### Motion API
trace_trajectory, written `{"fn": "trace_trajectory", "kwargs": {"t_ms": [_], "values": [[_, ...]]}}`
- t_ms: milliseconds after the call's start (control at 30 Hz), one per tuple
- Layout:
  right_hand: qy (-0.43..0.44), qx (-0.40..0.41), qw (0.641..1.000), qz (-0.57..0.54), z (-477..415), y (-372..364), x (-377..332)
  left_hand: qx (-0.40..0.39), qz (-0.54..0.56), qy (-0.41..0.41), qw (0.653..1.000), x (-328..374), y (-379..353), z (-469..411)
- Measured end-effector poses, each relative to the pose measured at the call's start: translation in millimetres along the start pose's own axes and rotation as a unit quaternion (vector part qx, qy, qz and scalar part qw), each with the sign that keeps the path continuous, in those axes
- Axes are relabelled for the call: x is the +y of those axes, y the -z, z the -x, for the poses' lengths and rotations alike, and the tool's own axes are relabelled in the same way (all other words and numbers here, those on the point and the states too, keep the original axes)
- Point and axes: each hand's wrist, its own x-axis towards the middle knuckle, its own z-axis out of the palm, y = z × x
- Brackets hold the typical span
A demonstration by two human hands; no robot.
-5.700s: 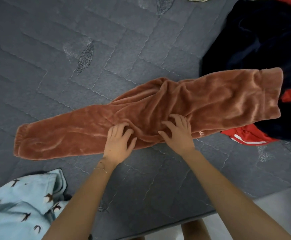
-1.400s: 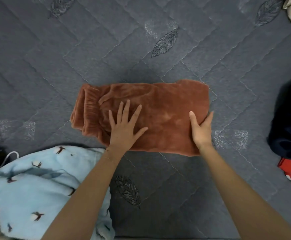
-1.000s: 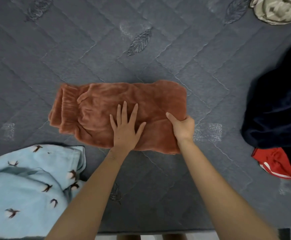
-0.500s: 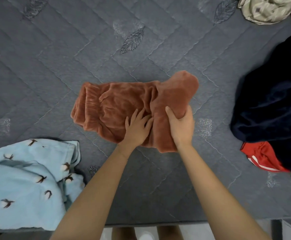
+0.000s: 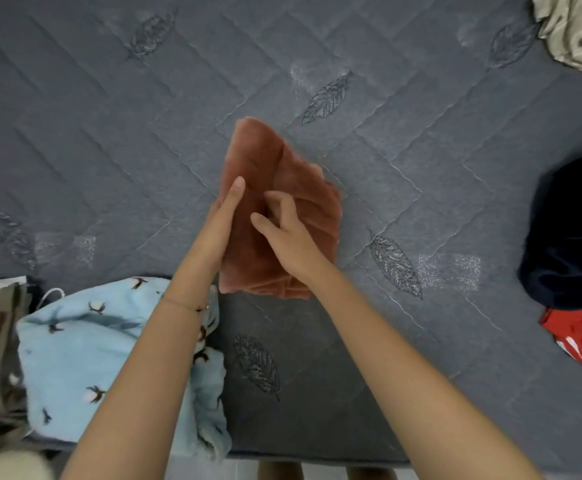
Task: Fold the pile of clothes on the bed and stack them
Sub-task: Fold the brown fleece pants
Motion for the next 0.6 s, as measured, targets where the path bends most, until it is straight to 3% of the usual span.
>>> {"fn": "trace_trajectory", "kwargs": {"t_ms": [67, 133, 200, 300, 333, 400, 500, 533, 600], "values": [[0.011, -0.026, 1.0, -0.002, -4.3, -9.4, 5.2, 0.037, -0.042, 0.013, 0.998, -1.7, 14.8, -2.6], [0.069, 0.038, 0.991, 0.104, -8.5, -13.7, 14.3, 0.08, -0.138, -0.002, 0.987, -9.3, 27.0, -8.6], [0.11, 0.119, 0.955, 0.249, -12.6, -12.9, 23.6, 0.103, -0.179, -0.03, 0.978, -17.1, 35.4, -13.1], [0.093, 0.147, 0.912, 0.371, -18.0, -5.2, 36.9, 0.175, -0.2, -0.059, 0.962, -24.4, 43.1, -15.2], [0.086, 0.151, 0.904, 0.391, -19.9, -2.1, 40.7, 0.21, -0.251, -0.071, 0.942, -28.7, 43.5, -15.2], [0.082, 0.164, 0.896, 0.404, -24.8, 1.8, 45.5, 0.265, -0.402, -0.133, 0.866, -38.2, 38.5, -12.5], [0.059, 0.167, 0.897, 0.404, -36.4, 3.3, 50.3, 0.246, -0.546, -0.285, 0.748, -53.3, 21.0, -10.5], [0.042, 0.159, 0.897, 0.411, -41.1, 4.5, 52.8, 0.214, -0.573, -0.301, 0.732, -59.5, 18.0, -12.6], [0.005, 0.131, 0.891, 0.434, -50.3, 8.3, 59.1, 0.153, -0.605, -0.251, 0.74, -74.0, 19.5, -19.5]]}}
